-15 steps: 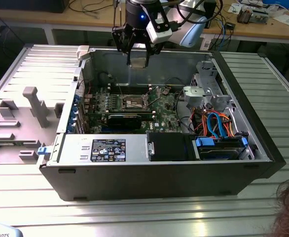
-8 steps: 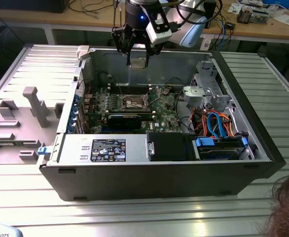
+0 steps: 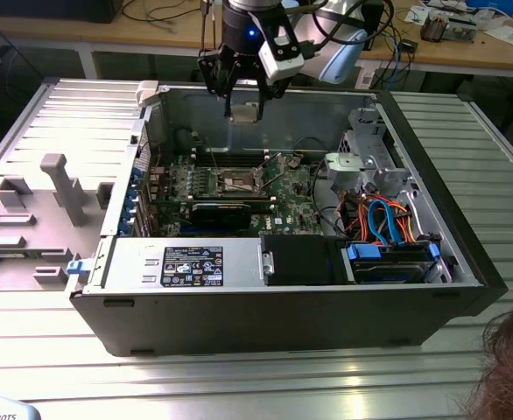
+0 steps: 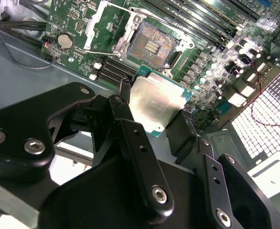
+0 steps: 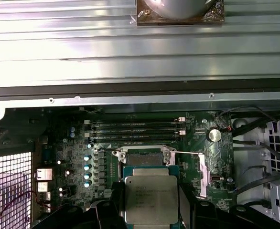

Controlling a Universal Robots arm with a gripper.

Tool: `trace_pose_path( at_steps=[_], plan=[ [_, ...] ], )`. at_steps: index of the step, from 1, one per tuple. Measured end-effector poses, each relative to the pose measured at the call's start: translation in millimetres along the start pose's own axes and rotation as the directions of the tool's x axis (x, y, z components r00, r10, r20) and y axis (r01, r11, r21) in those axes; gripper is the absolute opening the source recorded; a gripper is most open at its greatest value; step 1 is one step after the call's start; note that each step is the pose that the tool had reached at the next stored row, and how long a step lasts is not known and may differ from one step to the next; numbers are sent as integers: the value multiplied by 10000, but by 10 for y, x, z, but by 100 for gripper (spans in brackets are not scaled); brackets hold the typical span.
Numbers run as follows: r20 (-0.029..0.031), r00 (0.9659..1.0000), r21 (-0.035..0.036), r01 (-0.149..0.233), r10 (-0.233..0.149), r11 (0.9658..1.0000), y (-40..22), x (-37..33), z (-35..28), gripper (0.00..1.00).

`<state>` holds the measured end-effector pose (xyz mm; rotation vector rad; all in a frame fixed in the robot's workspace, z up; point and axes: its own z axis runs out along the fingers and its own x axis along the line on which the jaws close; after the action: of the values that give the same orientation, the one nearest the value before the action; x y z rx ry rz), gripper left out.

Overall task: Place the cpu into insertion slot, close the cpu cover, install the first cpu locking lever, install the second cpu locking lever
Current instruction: 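Place the cpu into insertion slot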

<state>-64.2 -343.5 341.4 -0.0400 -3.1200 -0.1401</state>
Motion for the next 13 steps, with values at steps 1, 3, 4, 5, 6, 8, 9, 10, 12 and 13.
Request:
trace_pose_path(
  at_steps=[1,3,4,5,6,8,9,10,12,13],
  plan=[
    [0,10000,0,0,0,10000,0,0,3,54],
    [0,10000,1,0,0,10000,-1,1,11,54],
    [0,10000,0,0,0,10000,-1,1,15,54],
    [0,10000,1,0,0,10000,-2,2,18,54],
    [0,10000,1,0,0,10000,-2,2,22,54],
    [-1,10000,1,0,0,10000,-3,2,30,54],
    [-1,10000,1,0,0,10000,-3,3,34,54],
    [0,10000,1,0,0,10000,-3,3,37,54],
    [0,10000,0,0,0,10000,-4,3,45,54],
    [0,10000,0,0,0,10000,-4,4,47,54]
  ],
)
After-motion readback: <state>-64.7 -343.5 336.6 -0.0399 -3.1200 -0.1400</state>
